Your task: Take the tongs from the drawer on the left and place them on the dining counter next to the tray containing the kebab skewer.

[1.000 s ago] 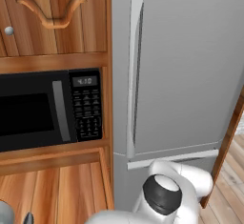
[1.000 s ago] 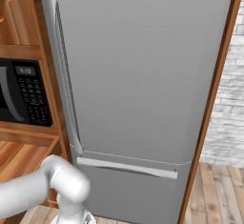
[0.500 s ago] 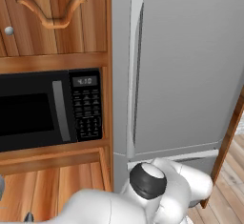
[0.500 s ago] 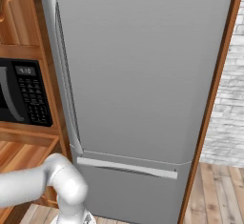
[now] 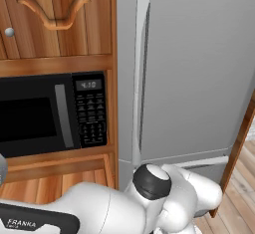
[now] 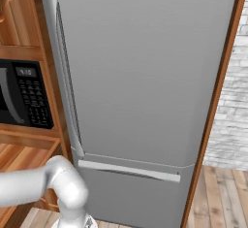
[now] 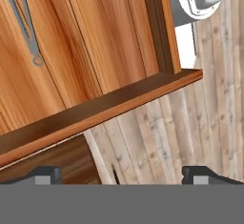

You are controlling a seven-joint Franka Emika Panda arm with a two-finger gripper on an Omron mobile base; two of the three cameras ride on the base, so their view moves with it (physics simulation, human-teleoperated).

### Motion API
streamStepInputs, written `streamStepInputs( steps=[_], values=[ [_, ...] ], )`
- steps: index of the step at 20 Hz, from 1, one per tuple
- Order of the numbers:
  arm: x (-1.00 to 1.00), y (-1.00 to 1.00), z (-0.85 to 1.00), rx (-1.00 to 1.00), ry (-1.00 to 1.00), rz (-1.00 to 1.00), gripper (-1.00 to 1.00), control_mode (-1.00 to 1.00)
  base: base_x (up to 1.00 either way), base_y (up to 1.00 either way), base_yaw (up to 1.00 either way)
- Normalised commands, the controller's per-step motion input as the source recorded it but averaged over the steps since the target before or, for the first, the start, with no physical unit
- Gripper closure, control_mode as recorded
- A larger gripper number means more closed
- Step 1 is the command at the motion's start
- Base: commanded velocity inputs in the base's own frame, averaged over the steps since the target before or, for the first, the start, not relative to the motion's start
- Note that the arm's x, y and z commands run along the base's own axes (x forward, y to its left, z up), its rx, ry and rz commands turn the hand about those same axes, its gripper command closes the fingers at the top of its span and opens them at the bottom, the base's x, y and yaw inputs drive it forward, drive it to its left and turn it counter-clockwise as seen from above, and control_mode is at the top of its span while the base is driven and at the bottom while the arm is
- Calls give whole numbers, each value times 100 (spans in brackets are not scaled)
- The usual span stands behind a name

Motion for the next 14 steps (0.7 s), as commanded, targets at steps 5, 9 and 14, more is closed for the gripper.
streamStepInputs(
  steps=[5,9,14],
  values=[
    [59,-100,-33,14,0,7,-100,-100,0,0,0],
    [67,-100,-1,21,0,0,-100,-100,0,0,0],
    [36,-100,1,15,0,-11,-100,-100,0,0,0]
  ],
)
